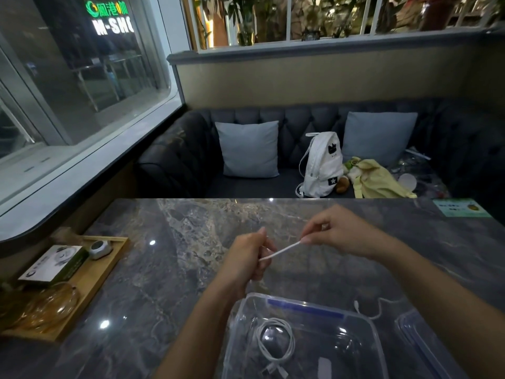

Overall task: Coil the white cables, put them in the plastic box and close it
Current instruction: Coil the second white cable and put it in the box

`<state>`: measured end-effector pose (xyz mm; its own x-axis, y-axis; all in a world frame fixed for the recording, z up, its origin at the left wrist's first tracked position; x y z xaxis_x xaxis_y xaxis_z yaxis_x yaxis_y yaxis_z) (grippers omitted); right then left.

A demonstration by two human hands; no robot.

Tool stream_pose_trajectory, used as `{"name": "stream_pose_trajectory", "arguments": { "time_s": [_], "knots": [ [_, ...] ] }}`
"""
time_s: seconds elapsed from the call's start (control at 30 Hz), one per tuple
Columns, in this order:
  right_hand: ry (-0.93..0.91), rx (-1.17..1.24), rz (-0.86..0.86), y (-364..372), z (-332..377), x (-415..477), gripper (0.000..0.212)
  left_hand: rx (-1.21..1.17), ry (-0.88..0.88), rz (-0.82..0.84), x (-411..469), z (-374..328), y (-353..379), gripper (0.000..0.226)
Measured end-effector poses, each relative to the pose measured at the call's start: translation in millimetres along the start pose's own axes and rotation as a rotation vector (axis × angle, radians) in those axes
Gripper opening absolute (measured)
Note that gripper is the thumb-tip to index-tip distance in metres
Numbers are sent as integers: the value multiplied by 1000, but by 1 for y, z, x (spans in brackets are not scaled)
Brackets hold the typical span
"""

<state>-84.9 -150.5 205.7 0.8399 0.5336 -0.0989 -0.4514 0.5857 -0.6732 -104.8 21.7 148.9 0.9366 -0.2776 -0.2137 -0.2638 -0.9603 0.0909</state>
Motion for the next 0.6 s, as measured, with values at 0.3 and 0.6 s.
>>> {"name": "stream_pose_trajectory", "arguments": {
  "time_s": [0.3, 0.6],
  "knots": [
    [-158, -247, -75, 17, 16, 11, 10, -65, -156, 270, -4, 11, 17, 44],
    [-114, -57, -411, -7, -27, 11, 14, -368, -95, 268, -12, 10, -1, 46]
  ]
}}
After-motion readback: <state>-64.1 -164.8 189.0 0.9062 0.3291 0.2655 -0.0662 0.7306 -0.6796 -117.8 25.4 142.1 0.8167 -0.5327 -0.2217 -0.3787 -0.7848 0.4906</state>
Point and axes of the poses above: each hand's wrist, its own x-axis towards the middle knuckle, its own y-axis out of the palm, z = x × y, the point moved 4 cm from there along x, towards the middle knuckle, and after that the axes turned 8 degrees about z, right-handed, at the moved point
